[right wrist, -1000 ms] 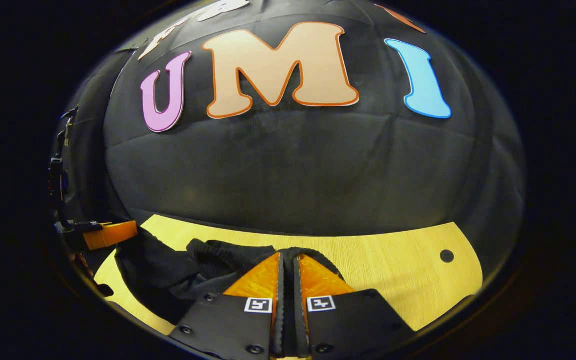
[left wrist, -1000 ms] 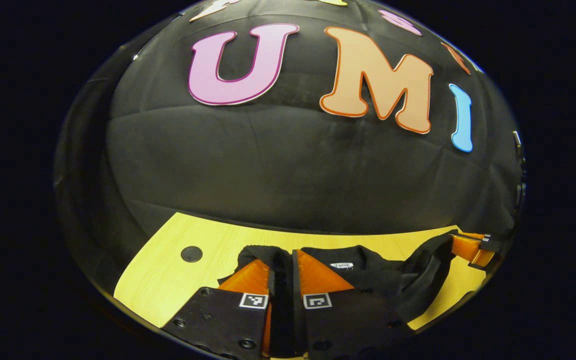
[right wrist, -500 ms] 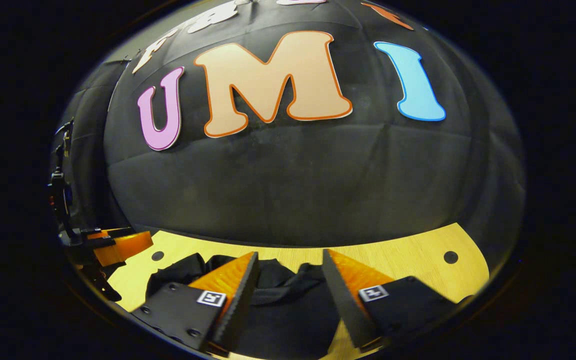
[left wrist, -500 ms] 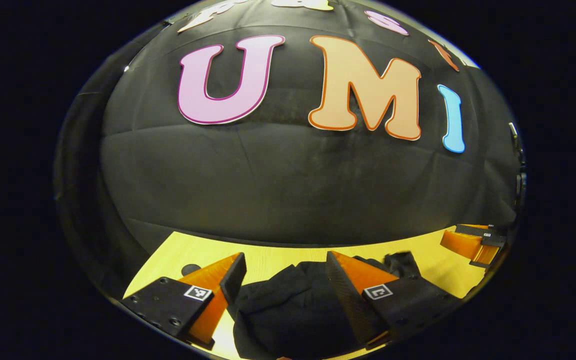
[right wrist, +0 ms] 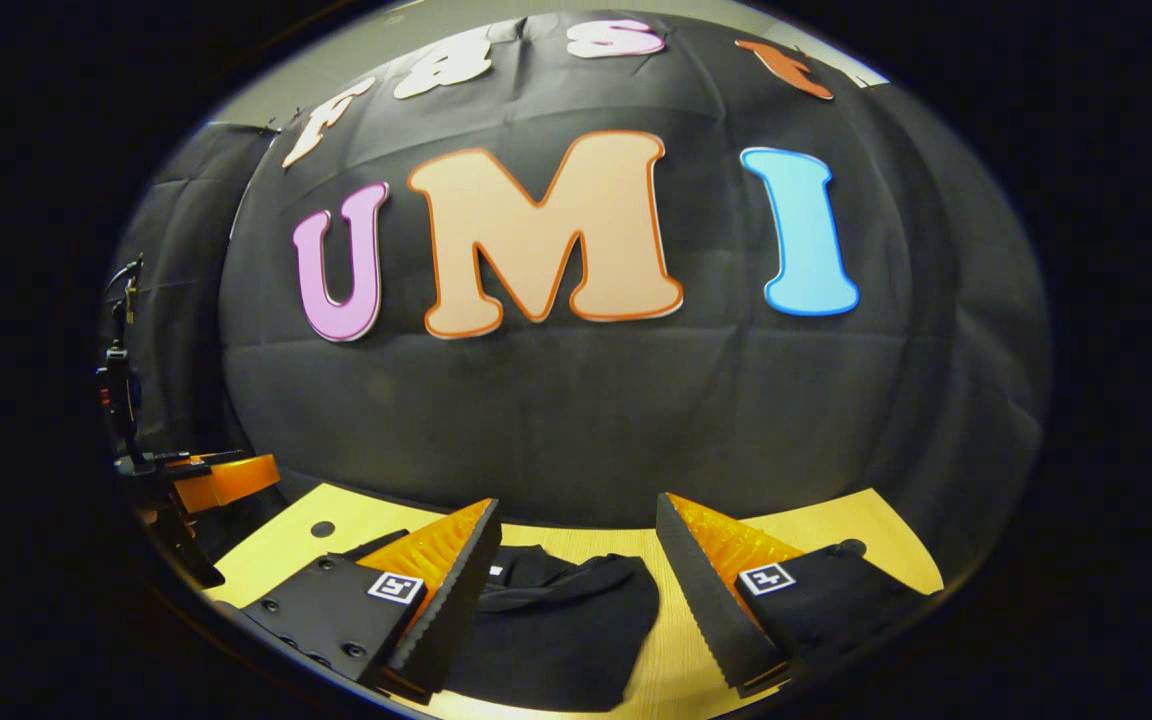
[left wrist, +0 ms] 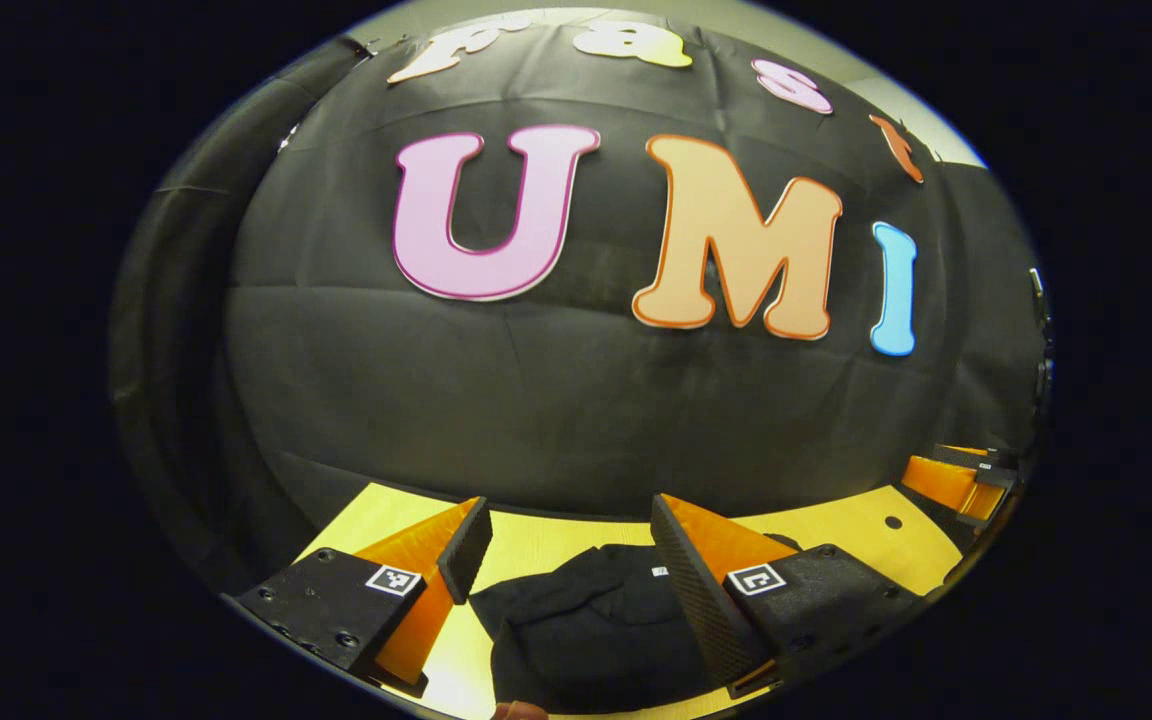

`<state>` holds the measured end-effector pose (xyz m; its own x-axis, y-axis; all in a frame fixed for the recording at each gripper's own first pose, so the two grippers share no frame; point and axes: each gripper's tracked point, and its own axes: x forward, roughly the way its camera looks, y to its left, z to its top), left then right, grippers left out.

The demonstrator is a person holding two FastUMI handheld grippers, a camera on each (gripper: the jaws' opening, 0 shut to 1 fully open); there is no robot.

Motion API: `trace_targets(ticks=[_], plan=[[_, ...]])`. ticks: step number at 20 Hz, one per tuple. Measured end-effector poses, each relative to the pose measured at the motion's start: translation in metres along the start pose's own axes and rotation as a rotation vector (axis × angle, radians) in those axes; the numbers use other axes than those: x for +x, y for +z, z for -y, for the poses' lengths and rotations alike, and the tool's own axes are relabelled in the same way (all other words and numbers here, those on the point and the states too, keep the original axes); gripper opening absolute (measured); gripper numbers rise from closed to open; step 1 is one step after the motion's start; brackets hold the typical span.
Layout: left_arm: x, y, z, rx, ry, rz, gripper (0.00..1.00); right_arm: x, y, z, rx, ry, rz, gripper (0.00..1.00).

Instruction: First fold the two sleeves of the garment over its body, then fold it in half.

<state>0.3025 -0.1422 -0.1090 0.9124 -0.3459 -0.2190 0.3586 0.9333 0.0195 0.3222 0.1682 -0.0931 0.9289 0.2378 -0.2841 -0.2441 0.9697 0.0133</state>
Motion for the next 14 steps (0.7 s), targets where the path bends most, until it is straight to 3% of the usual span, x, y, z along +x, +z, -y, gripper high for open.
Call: trace_targets(ticks=[5,10,14], plan=[[-0.062,0.032,0.002,0.027,0.021,0.099,0.93,-0.081,0.018,0.014,-0.005,-0.002,0.122,0.94],[-0.131,0.021,0.03,0.074,-0.006,0.069,0.94,-0.152,0.002,0.025,-0.003,-0.005,0.137,0.94],[-0.179,0.013,0.048,0.099,0.015,0.076,0.93,-0.194,-0.015,0.018,0.017,0.015,0.14,0.97]])
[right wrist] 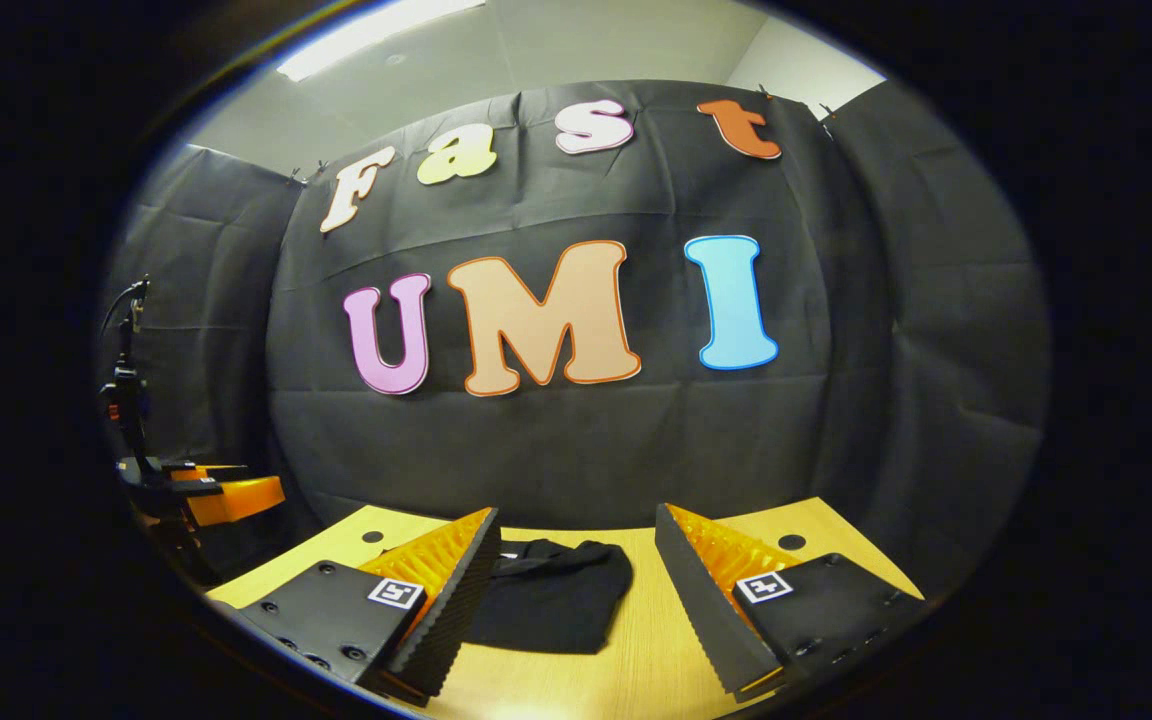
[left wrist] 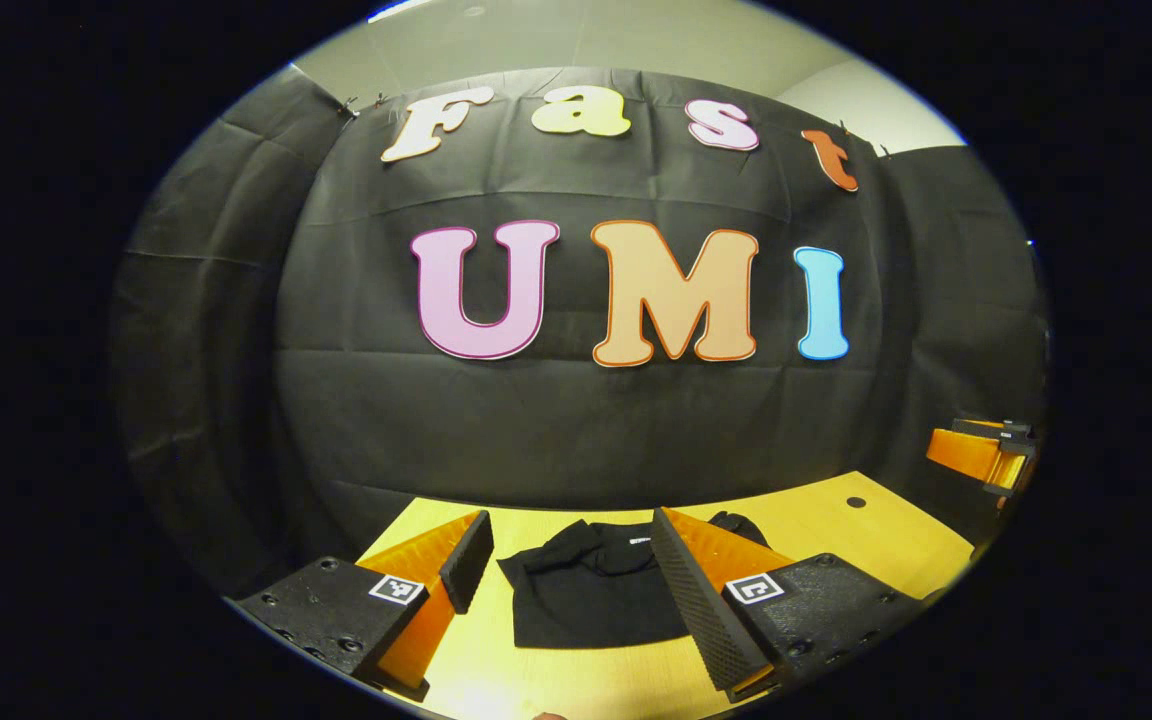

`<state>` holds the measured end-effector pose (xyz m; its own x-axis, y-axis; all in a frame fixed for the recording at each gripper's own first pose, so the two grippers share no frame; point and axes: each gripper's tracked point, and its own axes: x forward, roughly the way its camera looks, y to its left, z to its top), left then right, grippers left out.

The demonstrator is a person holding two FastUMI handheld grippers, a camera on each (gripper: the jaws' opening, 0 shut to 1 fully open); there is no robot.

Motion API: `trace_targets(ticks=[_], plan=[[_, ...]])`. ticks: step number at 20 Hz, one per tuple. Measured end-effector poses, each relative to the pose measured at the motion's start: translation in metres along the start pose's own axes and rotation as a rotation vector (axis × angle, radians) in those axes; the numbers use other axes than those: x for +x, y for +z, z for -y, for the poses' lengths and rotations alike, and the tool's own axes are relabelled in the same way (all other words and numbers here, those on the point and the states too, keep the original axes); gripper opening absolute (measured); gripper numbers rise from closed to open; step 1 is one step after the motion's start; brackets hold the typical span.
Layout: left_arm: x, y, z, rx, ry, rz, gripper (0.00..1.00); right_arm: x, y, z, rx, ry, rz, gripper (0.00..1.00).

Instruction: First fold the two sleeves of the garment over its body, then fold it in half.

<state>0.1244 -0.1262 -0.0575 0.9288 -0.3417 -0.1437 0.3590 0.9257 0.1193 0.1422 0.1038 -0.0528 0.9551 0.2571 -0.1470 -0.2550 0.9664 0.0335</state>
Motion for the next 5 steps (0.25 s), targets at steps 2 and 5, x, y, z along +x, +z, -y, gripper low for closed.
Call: trace_targets(ticks=[2,5], plan=[[-0.018,-0.005,0.016,-0.028,0.0,-0.012,0.93,-0.021,-0.008,0.0,-0.002,0.0,-0.005,0.94],[-0.043,-0.019,0.027,-0.052,0.007,-0.031,0.93,-0.045,-0.017,-0.004,0.021,0.021,-0.008,0.94]])
